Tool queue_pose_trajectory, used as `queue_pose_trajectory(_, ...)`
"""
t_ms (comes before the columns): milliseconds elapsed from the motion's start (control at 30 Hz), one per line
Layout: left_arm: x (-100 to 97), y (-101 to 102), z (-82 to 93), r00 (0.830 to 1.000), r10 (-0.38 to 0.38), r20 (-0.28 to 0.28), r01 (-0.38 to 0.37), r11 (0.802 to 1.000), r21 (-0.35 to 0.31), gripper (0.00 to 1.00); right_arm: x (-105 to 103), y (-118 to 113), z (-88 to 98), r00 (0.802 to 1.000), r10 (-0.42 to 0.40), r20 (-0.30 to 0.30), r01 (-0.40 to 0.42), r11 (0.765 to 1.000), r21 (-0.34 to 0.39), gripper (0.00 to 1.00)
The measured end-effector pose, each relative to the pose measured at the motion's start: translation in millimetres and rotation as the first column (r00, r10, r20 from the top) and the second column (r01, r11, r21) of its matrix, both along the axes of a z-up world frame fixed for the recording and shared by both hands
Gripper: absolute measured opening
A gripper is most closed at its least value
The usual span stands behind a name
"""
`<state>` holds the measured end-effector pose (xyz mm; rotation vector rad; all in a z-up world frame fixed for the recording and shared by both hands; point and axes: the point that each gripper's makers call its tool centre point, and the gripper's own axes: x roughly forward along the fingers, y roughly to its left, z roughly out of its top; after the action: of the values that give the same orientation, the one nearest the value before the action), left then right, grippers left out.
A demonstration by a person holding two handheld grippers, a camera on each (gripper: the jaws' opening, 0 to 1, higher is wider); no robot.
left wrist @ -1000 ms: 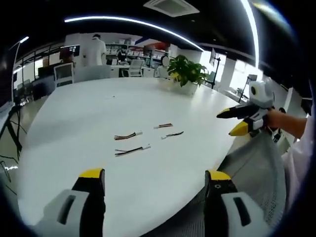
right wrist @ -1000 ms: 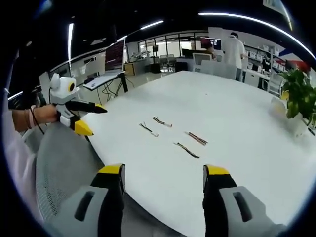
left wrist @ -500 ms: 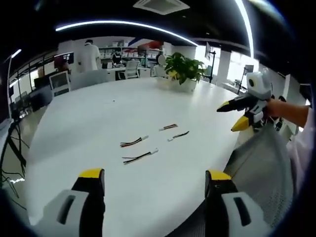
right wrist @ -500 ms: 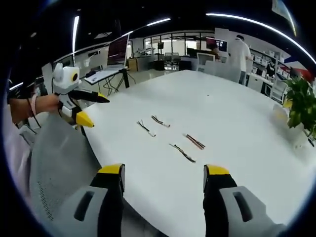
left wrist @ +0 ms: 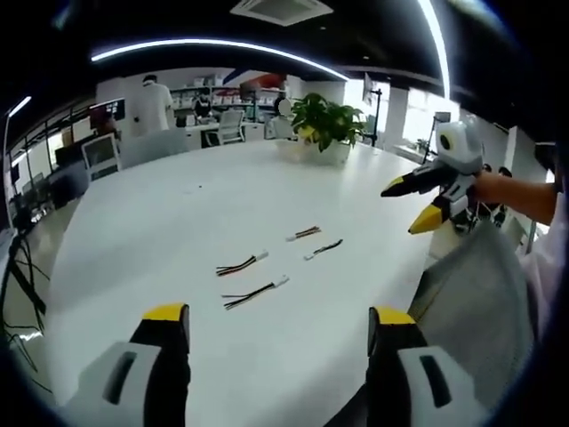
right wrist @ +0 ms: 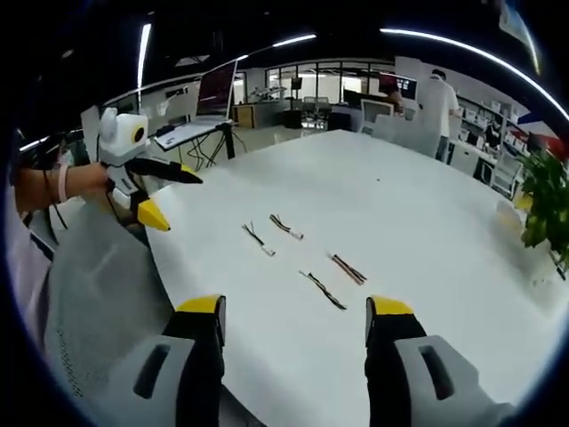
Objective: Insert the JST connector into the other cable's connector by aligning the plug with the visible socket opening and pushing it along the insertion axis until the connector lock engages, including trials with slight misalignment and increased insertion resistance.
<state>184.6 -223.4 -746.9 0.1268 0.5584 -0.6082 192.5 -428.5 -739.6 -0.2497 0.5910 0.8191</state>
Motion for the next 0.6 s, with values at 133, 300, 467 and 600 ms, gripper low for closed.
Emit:
queue_pose_trajectory(133, 4.3, -0.6, 1.4, 1.0, -0.014, 0.009, 0.014, 1.0, 0.011, 0.81, 4.6, 2.8, 2.2, 1.0, 0.01, 0.011, -0.01, 1.0, 0.003, 0.62)
queue_pose_trajectory(300, 9.1, -0.8, 3.4, 0.999, -0.027, 0.019, 0.027, 1.0, 0.016, 0.81, 8.7, 3.9, 4.1, 1.0, 0.016, 0.022, -0.016, 1.0, 0.005, 0.62)
queue_pose_trajectory(467, 11.7, -0.1, -5.3, 0.998, -0.059, 0.018, 0.058, 0.995, 0.082, 0.8, 8.9, 7.1, 3.6, 0.999, 0.034, 0.019, -0.034, 0.999, 0.002, 0.61)
queue_pose_trajectory(600, 13.8, -5.8, -2.3, 0.998, -0.056, 0.023, 0.055, 0.998, 0.039, 0.79, 12.0, 7.2, 3.6, 0.999, 0.035, 0.026, -0.035, 0.999, -0.003, 0.61)
